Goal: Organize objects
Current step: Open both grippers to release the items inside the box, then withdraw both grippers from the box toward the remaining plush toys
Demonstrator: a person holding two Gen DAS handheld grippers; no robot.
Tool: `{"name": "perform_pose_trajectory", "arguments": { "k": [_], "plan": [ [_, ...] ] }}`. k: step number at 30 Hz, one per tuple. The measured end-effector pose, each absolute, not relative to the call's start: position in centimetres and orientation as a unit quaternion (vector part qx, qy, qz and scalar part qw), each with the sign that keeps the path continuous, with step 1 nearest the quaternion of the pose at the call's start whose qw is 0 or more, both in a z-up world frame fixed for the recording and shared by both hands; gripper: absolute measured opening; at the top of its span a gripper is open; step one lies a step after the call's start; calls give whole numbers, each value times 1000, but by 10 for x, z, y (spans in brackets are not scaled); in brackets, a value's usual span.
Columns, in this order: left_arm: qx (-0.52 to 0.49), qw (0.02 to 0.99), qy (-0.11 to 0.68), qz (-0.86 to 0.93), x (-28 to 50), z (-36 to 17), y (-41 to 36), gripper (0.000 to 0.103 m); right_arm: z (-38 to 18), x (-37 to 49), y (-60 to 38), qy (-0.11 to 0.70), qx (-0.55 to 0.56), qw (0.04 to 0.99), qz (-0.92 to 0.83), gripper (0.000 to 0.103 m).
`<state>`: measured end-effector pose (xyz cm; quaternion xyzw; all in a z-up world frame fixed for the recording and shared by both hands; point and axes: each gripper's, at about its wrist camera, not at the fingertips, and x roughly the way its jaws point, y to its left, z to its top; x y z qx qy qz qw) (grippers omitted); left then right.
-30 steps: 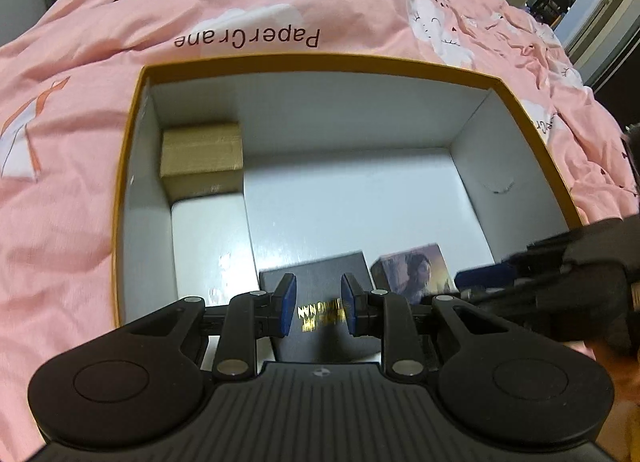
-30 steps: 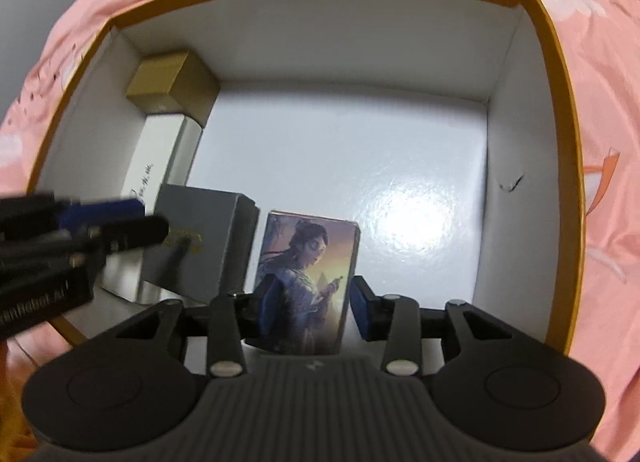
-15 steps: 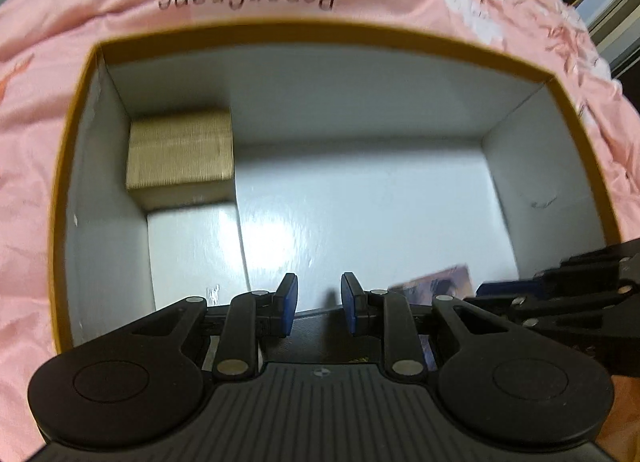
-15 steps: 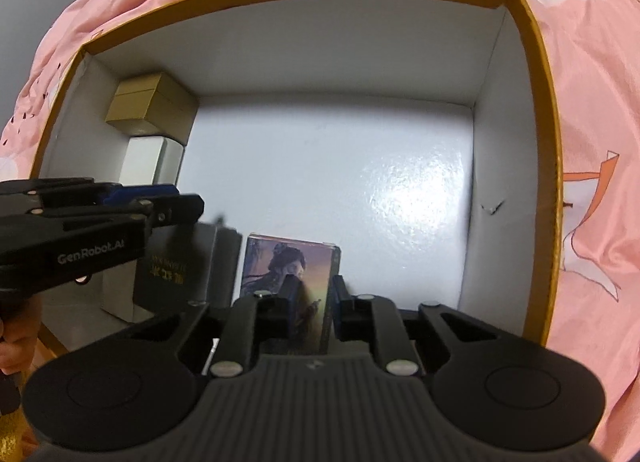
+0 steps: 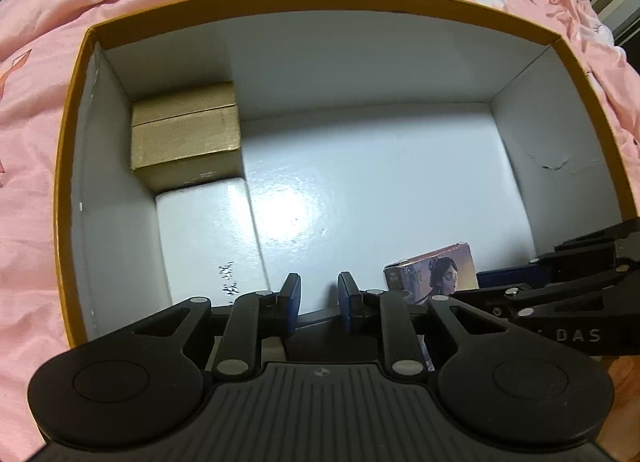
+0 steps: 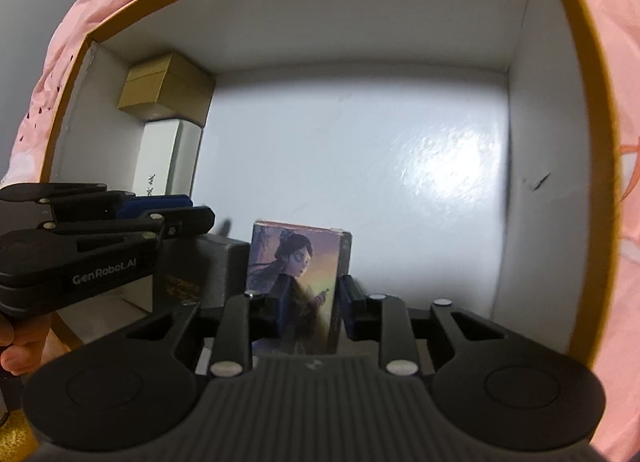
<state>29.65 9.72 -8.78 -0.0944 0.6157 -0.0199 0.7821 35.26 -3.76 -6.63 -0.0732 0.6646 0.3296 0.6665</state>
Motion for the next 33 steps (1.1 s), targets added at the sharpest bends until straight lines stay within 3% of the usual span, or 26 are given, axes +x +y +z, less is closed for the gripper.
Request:
{"name": "perform_pose_trajectory", "arguments": {
  "k": [8,23,29,33],
  "plan": [
    [-115,799,590,8,289,-82,104,25,-64,348,-37,654,-68,682,320,26],
    [-128,896,420,-69,182,7,80,26,38,250,-120,491,-23,775,398,26],
    [-132,882,446,-80,131,-5,65,26,31,198,-156,478,-31,796,371,28],
    [-163,864,474,-37,101,-21,69,26,14,167,-170,497,-12,785,370,34]
  ]
}}
